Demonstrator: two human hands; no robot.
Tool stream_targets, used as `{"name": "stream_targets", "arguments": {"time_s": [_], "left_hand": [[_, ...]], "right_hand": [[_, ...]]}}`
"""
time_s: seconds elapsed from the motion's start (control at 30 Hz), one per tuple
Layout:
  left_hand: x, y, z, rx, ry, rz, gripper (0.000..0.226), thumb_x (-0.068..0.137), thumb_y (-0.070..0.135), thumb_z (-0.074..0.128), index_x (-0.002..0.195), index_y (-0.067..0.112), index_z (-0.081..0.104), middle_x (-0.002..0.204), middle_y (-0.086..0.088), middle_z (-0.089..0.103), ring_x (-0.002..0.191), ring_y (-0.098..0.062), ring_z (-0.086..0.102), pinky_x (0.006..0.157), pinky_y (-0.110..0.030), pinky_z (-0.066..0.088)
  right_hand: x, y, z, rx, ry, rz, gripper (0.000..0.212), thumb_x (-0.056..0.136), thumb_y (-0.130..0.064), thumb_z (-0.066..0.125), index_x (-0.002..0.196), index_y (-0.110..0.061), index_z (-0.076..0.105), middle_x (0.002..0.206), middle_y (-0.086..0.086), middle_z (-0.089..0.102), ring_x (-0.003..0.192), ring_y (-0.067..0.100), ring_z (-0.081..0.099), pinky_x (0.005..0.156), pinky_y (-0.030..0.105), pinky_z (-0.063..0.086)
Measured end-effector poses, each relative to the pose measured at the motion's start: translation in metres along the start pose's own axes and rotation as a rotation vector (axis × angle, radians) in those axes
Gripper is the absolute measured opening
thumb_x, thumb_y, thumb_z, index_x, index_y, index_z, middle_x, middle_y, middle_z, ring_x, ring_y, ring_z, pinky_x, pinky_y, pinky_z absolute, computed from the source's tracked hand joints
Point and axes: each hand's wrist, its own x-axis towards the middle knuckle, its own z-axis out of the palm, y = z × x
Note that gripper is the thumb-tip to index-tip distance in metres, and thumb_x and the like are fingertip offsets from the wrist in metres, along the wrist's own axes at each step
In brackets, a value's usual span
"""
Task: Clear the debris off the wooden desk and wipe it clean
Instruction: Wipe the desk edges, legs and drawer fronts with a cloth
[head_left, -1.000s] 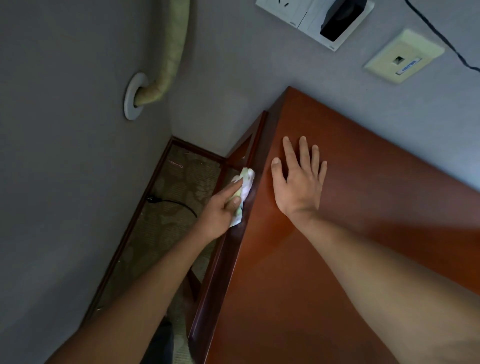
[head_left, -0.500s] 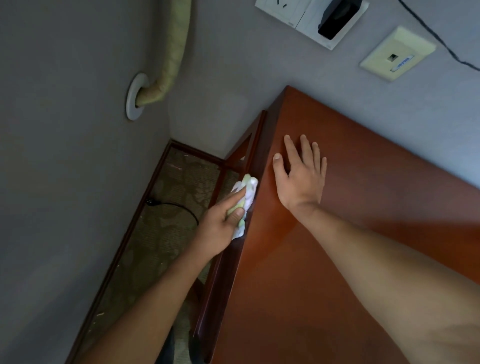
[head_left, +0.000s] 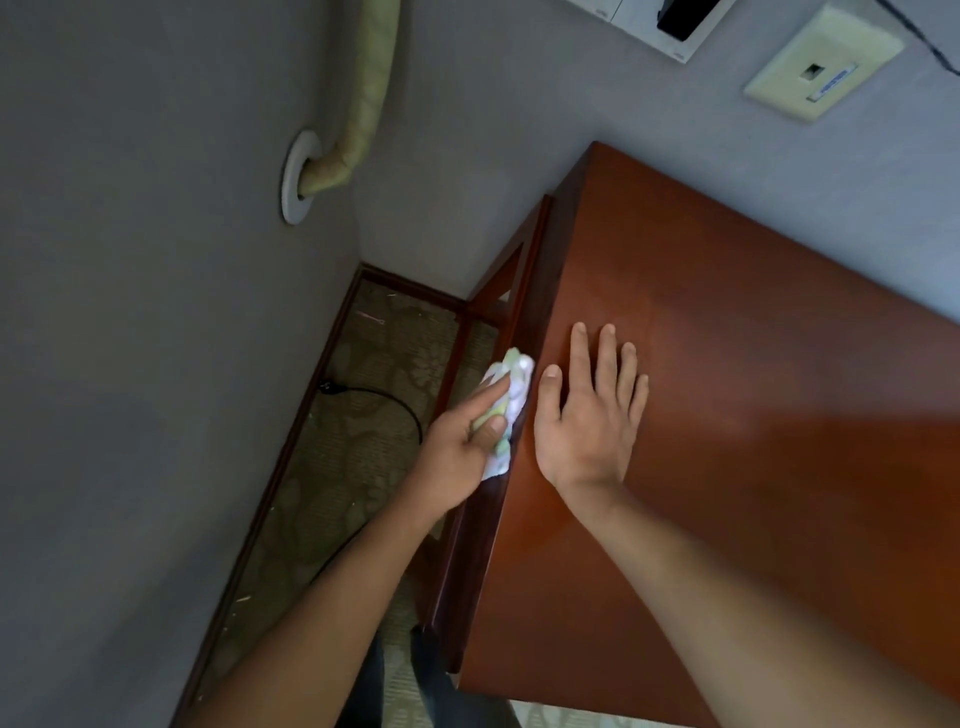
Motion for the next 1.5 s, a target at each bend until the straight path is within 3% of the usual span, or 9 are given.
{"name": "stream_targets", "arguments": {"time_s": [0.27, 0.4, 0.53, 0.6, 0.83, 0.97, 1.17, 1.37, 1.5], "left_hand": [[-0.011, -0.021, -0.002, 0.074, 0.029, -0.041, 0.05, 0.105, 0.002, 0.055, 0.147, 0.027, 0.045, 0.162, 0.006, 0.034, 0.146, 0.015, 0.026, 0.126, -0.03, 0.023], [-0.035, 0.001, 0.007, 0.022, -0.004, 0.065, 0.05, 0.107, 0.009, 0.054, 0.143, 0.042, 0.047, 0.156, 0.025, 0.037, 0.149, 0.007, 0.028, 0.122, -0.015, 0.025], [-0.024, -0.02, 0.001, 0.086, 0.021, -0.033, 0.051, 0.106, 0.005, 0.053, 0.15, 0.03, 0.044, 0.164, 0.007, 0.034, 0.154, -0.007, 0.028, 0.125, -0.021, 0.024], [-0.022, -0.022, 0.0, 0.073, 0.033, -0.062, 0.051, 0.106, 0.004, 0.053, 0.15, 0.029, 0.046, 0.164, 0.006, 0.033, 0.152, 0.0, 0.027, 0.127, -0.029, 0.023], [-0.07, -0.021, 0.003, 0.016, -0.008, -0.001, 0.048, 0.106, 0.013, 0.055, 0.141, 0.046, 0.048, 0.152, 0.03, 0.037, 0.146, 0.01, 0.031, 0.118, -0.011, 0.028], [-0.058, -0.035, 0.006, 0.074, 0.043, -0.078, 0.049, 0.107, 0.01, 0.054, 0.149, 0.033, 0.044, 0.159, 0.019, 0.035, 0.142, 0.019, 0.027, 0.123, -0.019, 0.025], [-0.106, -0.022, 0.007, -0.048, -0.022, 0.007, 0.047, 0.106, 0.011, 0.056, 0.142, 0.041, 0.055, 0.153, 0.031, 0.044, 0.149, 0.004, 0.033, 0.121, -0.018, 0.028], [-0.115, -0.048, 0.005, 0.087, 0.034, -0.077, 0.047, 0.107, 0.014, 0.053, 0.146, 0.039, 0.041, 0.153, 0.03, 0.032, 0.143, 0.02, 0.024, 0.126, -0.032, 0.024], [-0.113, -0.033, 0.008, -0.012, 0.038, -0.088, 0.05, 0.106, 0.003, 0.053, 0.14, 0.039, 0.05, 0.154, 0.024, 0.039, 0.143, 0.016, 0.03, 0.125, -0.024, 0.025]], "right_hand": [[-0.002, -0.001, 0.001, 0.001, 0.023, 0.014, 0.061, 0.106, -0.05, 0.021, 0.165, -0.033, 0.022, 0.174, -0.001, 0.013, 0.161, 0.024, 0.004, 0.13, 0.05, 0.003], [-0.001, -0.002, 0.001, 0.004, 0.036, -0.005, 0.062, 0.106, -0.05, 0.019, 0.165, -0.031, 0.023, 0.174, 0.001, 0.015, 0.161, 0.026, 0.006, 0.13, 0.051, 0.004], [-0.002, -0.003, 0.0, 0.014, 0.037, 0.018, 0.061, 0.106, -0.049, 0.02, 0.165, -0.032, 0.023, 0.174, 0.0, 0.015, 0.161, 0.025, 0.005, 0.13, 0.051, 0.004], [-0.004, -0.004, -0.001, 0.01, 0.037, 0.013, 0.061, 0.106, -0.049, 0.02, 0.165, -0.033, 0.022, 0.174, 0.0, 0.014, 0.161, 0.024, 0.005, 0.13, 0.051, 0.004], [-0.003, -0.005, 0.0, 0.009, 0.047, 0.002, 0.061, 0.106, -0.049, 0.02, 0.165, -0.032, 0.024, 0.174, 0.001, 0.016, 0.161, 0.026, 0.007, 0.13, 0.052, 0.005], [-0.003, -0.003, -0.001, -0.007, 0.035, 0.003, 0.061, 0.106, -0.05, 0.019, 0.165, -0.033, 0.022, 0.174, 0.001, 0.014, 0.161, 0.025, 0.005, 0.13, 0.051, 0.003], [-0.015, -0.002, 0.002, 0.087, 0.202, -0.06, 0.049, 0.103, -0.029, 0.038, 0.148, -0.02, 0.056, 0.156, 0.014, 0.047, 0.15, 0.037, 0.036, 0.124, 0.057, 0.026], [-0.101, 0.01, 0.005, 0.044, 0.036, -0.039, 0.054, 0.111, -0.039, 0.022, 0.165, -0.036, 0.021, 0.174, 0.002, 0.013, 0.161, 0.021, 0.004, 0.131, 0.046, 0.004], [-0.099, 0.008, 0.007, 0.035, 0.03, -0.009, 0.056, 0.109, -0.041, 0.023, 0.165, -0.036, 0.021, 0.174, 0.002, 0.014, 0.161, 0.022, 0.005, 0.13, 0.049, 0.006]]}}
